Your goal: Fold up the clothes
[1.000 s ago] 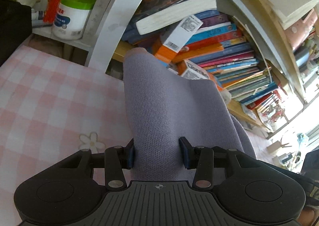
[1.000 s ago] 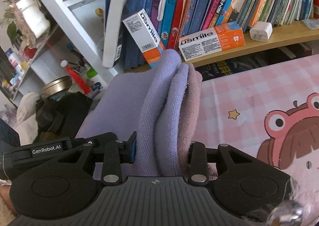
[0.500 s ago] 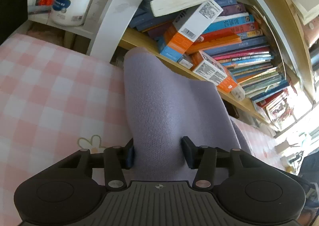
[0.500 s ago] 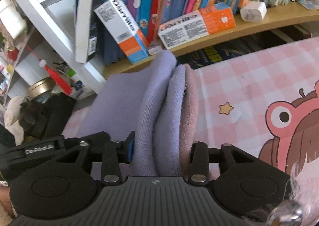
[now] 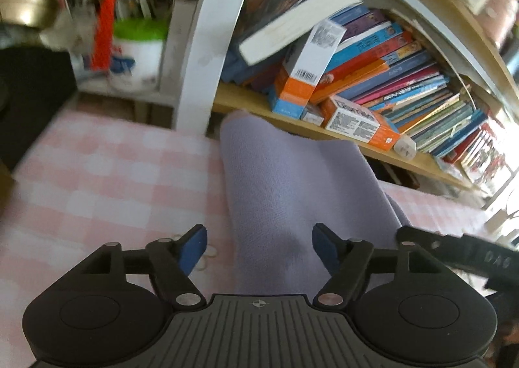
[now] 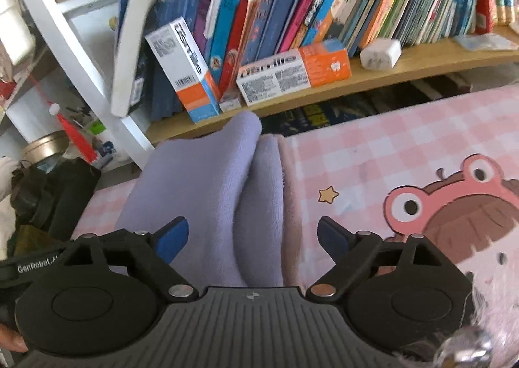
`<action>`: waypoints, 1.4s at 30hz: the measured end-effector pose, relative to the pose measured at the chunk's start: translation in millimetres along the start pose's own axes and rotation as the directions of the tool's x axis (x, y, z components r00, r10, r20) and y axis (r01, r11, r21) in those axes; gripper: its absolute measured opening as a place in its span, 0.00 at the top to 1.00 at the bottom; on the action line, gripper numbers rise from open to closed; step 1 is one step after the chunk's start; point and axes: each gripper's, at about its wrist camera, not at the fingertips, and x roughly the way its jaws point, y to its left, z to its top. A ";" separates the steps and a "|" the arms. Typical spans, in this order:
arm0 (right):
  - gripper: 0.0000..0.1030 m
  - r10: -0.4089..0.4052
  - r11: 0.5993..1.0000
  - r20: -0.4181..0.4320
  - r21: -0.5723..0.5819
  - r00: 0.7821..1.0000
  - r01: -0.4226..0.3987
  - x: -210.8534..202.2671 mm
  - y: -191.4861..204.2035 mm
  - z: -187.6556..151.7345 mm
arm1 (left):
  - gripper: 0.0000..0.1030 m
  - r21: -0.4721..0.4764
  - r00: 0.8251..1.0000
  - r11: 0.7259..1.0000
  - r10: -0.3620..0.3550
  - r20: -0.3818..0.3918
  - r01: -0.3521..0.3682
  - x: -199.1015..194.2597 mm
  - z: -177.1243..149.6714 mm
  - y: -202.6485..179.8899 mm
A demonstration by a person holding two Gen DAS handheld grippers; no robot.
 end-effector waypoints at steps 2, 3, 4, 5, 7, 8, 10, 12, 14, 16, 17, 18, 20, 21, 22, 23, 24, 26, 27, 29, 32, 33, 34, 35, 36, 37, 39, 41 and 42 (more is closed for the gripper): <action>0.15 -0.011 0.999 0.025 -0.034 1.000 0.012 -15.0 5.9 -3.3 | 0.24 0.005 1.000 1.000 0.007 0.017 -0.007 -13.7 -4.5 -2.5; 0.15 -0.012 0.999 0.040 -0.053 0.999 0.014 -23.5 8.9 -5.6 | 0.23 0.003 1.000 1.000 0.008 0.023 -0.009 -19.5 -7.0 -3.4; 0.15 -0.014 0.998 0.050 -0.066 0.999 0.017 -30.5 11.1 -7.4 | 0.23 0.001 1.000 1.000 0.011 0.027 -0.011 -25.4 -9.8 -4.2; 0.15 -0.019 0.997 0.055 -0.073 0.998 0.023 -36.5 12.5 -9.5 | 0.23 0.000 1.000 1.000 0.013 0.028 -0.013 -30.9 -12.9 -4.9; 0.15 -0.030 0.996 0.065 -0.085 0.997 0.035 -48.2 15.0 -13.6 | 0.23 0.003 0.999 1.000 0.023 0.028 -0.023 -39.8 -19.2 -7.5; 0.15 -0.035 0.995 0.069 -0.091 0.997 0.042 -54.0 16.3 -15.6 | 0.22 0.005 0.999 1.000 0.029 0.029 -0.029 -44.1 -22.3 -8.8; 0.14 -0.037 0.994 0.071 -0.095 0.997 0.044 -64.7 18.1 -21.6 | 0.22 0.008 0.999 0.999 0.040 0.028 -0.040 -52.9 -28.8 -12.2; 0.14 -0.045 0.993 0.065 -0.103 0.997 0.052 -72.0 19.3 -28.4 | 0.21 0.010 0.999 0.999 0.044 0.028 -0.044 -60.9 -34.3 -16.2; 0.14 -0.054 0.992 0.058 -0.111 0.997 0.060 -79.1 20.4 -35.2 | 0.17 0.009 0.998 0.999 0.052 0.031 -0.052 -68.5 -39.7 -19.1; 0.13 -0.074 0.988 0.046 -0.135 0.996 0.080 -82.7 21.3 -41.0 | 0.16 0.007 0.998 0.998 0.059 0.032 -0.059 -75.5 -44.9 -21.8; 0.13 -0.085 0.985 0.040 -0.147 0.996 0.090 -84.4 21.7 -43.8 | 0.16 0.005 0.998 0.998 0.062 0.031 -0.062 -78.0 -47.2 -22.8; 0.13 -0.096 0.982 0.036 -0.157 0.995 0.100 -84.9 21.7 -45.5 | 0.16 0.002 0.997 0.998 0.066 0.029 -0.066 -80.1 -49.3 -23.7; 0.13 -0.120 0.977 0.031 -0.176 0.992 0.124 -87.1 21.1 -49.7 | 0.16 -0.004 0.997 0.997 0.076 0.026 -0.076 -83.8 -53.3 -25.8; 0.13 -0.129 0.974 0.030 -0.184 0.991 0.132 -88.6 21.3 -52.1 | 0.16 -0.007 0.996 0.997 0.082 0.024 -0.082 -85.5 -55.5 -27.0; 0.13 -0.132 0.972 0.031 -0.190 0.991 0.135 -90.2 21.3 -54.8 | 0.16 -0.011 0.996 0.996 0.088 0.022 -0.087 -87.6 -58.1 -28.5; 0.13 -0.132 0.972 0.030 -0.194 0.991 0.135 -92.4 21.4 -57.5 | 0.16 -0.010 0.995 0.996 0.094 0.020 -0.093 -89.6 -60.9 -30.6; 0.12 -0.132 0.971 0.030 -0.198 0.991 0.135 -94.7 21.5 -60.2 | 0.16 -0.006 0.995 0.995 0.100 0.017 -0.100 -91.4 -63.5 -32.9; 0.11 -0.127 0.971 0.023 -0.201 0.992 0.129 -98.8 21.2 -66.6 | 0.16 0.009 0.993 0.993 0.114 0.010 -0.115 -94.8 -69.1 -38.1; 0.11 -0.125 0.971 0.019 -0.202 0.992 0.126 -100.8 21.1 -69.9 | 0.16 0.023 0.992 0.992 0.123 0.006 -0.123 -96.6 -72.3 -41.3; 0.11 -0.122 0.970 0.006 -0.210 0.993 0.121 -102.3 22.1 -75.8 | 0.16 0.044 0.990 0.989 0.138 0.000 -0.138 -99.3 -77.6 -46.7; 0.11 -0.121 0.968 -0.011 -0.223 0.993 0.115 -104.2 23.5 -84.1 | 0.16 0.052 0.989 0.987 0.151 -0.005 -0.150 -104.2 -84.4 -51.8; 0.11 -0.119 0.968 -0.015 -0.226 0.993 0.113 -105.4 23.8 -86.1 | 0.16 0.050 0.988 0.987 0.154 -0.006 -0.153 -105.8 -86.3 -52.9; 0.11 -0.115 0.968 -0.017 -0.226 0.993 0.108 -107.1 23.8 -88.2 | 0.16 0.049 0.988 0.987 0.157 -0.008 -0.156 -107.4 -88.3 -53.9; 0.11 -0.113 0.968 -0.017 -0.227 0.993 0.106 -109.0 23.8 -89.7 | 0.15 0.047 0.987 0.986 0.159 -0.010 -0.158 -108.7 -90.4 -54.6; 0.11 -0.111 0.968 -0.017 -0.227 0.994 0.104 -111.0 23.8 -91.2 | 0.15 0.047 0.987 0.986 0.162 -0.013 -0.161 -109.9 -92.4 -55.3; 0.11 -0.110 0.968 -0.016 -0.229 0.994 0.104 -112.8 23.6 -92.6 | 0.15 0.047 0.986 0.985 0.165 -0.018 -0.164 -110.9 -94.6 -56.1; 0.08 -0.113 0.967 -0.014 -0.233 0.993 0.107 -115.8 22.9 -95.6 | 0.15 0.052 0.985 0.984 0.173 -0.028 -0.171 -112.3 -98.8 -57.9; 0.07 -0.122 0.965 -0.017 -0.236 0.992 0.114 -117.0 21.5 -98.3 | 0.15 0.061 0.983 0.982 0.182 -0.036 -0.180 -113.1 -102.1 -60.3; 0.07 -0.126 0.964 -0.019 -0.238 0.992 0.118 -117.3 20.7 -99.3 | 0.15 0.066 0.982 0.981 0.186 -0.039 -0.183 -113.4 -103.6 -61.5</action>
